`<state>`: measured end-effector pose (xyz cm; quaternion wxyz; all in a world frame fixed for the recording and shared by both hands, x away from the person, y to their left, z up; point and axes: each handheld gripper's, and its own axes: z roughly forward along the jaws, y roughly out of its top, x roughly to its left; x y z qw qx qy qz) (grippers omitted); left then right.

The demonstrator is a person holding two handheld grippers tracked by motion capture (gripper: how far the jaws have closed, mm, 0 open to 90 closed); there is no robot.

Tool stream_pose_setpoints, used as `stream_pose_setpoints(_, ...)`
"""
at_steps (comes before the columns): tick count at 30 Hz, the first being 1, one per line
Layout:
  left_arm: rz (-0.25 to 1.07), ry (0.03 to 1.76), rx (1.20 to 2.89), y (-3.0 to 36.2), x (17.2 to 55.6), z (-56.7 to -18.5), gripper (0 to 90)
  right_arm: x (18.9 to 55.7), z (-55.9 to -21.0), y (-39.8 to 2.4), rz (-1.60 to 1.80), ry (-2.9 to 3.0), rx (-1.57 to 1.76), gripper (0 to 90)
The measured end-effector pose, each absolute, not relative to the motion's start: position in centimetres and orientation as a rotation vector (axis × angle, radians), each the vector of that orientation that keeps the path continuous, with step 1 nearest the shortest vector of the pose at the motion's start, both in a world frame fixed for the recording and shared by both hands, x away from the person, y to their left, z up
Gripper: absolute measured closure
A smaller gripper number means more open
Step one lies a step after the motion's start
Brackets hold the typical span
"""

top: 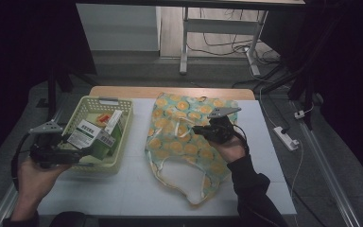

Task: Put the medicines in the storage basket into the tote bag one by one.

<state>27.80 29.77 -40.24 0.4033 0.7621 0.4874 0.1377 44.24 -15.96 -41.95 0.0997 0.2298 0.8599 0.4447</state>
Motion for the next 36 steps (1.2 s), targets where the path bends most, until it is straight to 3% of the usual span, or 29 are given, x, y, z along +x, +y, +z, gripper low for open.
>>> stream_pose_setpoints(36, 0.153, 0.908, 2.09, 17.0, 31.1, -43.0, 15.7, 43.8, -41.7, -15.8, 1.341, 2.533, 0.645, 89.8)
